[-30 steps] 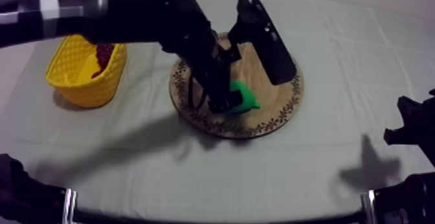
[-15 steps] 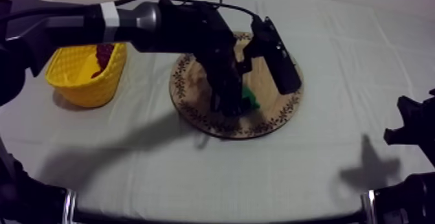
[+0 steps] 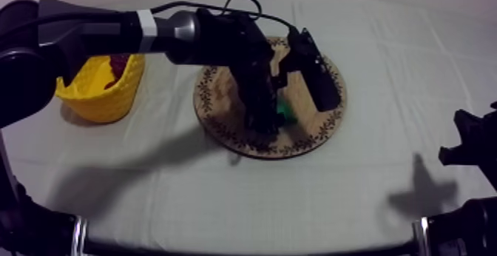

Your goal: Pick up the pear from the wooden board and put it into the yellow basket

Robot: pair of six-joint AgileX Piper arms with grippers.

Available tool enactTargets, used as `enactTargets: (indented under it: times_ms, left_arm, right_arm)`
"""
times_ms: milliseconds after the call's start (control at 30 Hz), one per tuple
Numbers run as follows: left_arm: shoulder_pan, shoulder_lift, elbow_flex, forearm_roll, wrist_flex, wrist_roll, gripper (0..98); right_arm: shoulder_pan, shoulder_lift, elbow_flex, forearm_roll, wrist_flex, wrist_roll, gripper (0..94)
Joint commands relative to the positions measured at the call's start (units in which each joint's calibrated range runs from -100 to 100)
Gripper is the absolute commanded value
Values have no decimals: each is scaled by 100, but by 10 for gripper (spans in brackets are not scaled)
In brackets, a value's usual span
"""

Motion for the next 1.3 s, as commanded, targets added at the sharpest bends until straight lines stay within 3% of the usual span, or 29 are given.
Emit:
enactTargets:
  times_ms: [0,200,533,700,867,1067,1267]
  left_arm:
    - [-7,2,5,9,-23,1,744]
    - [-55,-69,34,70,-82,-31,656]
    - [-162,-574,356,201,-118,-134,627]
    - [-185,-698,504,254,-294,-207,762]
    - [-214,-772,577,319,-610,-526,856]
    - [-213,-751,597,319,-1023,-883,894]
    - [-158,-592,587,325,-1226,-1067,866]
  right_arm:
    - [0,-5,5,2,-3,1,5]
    - [0,-5,5,2,-3,1,5]
    - [0,-5,5,2,-3,1,5]
    - [0,-5,5,2,-3,-3,5]
    - [0,-5,5,2,-3,0,5]
    - [0,-5,5,2,-3,1,5]
    - [0,-5,5,2,-3,1,5]
